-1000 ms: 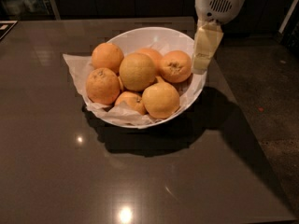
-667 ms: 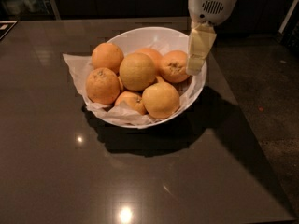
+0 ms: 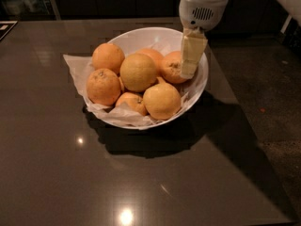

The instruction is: Pick orange from white bowl

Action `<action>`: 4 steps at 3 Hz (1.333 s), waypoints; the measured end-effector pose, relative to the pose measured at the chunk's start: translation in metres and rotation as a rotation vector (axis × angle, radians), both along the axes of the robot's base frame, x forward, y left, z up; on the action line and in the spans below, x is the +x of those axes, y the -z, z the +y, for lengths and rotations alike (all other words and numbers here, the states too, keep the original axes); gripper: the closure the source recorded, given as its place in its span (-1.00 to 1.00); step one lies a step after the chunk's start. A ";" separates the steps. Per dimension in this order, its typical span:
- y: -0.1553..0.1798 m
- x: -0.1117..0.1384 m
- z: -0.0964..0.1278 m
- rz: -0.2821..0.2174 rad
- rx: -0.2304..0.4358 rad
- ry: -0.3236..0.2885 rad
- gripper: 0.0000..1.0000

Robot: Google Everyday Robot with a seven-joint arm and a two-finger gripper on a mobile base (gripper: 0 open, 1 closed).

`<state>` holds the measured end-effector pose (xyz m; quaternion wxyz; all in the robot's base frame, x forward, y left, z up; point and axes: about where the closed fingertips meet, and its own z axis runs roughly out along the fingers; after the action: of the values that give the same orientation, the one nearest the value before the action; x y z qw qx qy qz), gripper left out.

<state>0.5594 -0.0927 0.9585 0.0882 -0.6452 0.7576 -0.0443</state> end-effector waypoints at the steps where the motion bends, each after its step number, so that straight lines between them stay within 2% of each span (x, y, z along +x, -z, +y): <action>1: 0.006 -0.001 0.004 0.013 -0.007 -0.010 -0.46; 4: 0.025 0.004 0.007 0.040 -0.048 -0.025 -0.44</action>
Offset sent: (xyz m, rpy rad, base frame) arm -0.0240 -0.0056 -0.0209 -0.0797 0.1347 0.0161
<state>0.5637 -0.0856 0.9336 0.0578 -0.6574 0.7498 -0.0485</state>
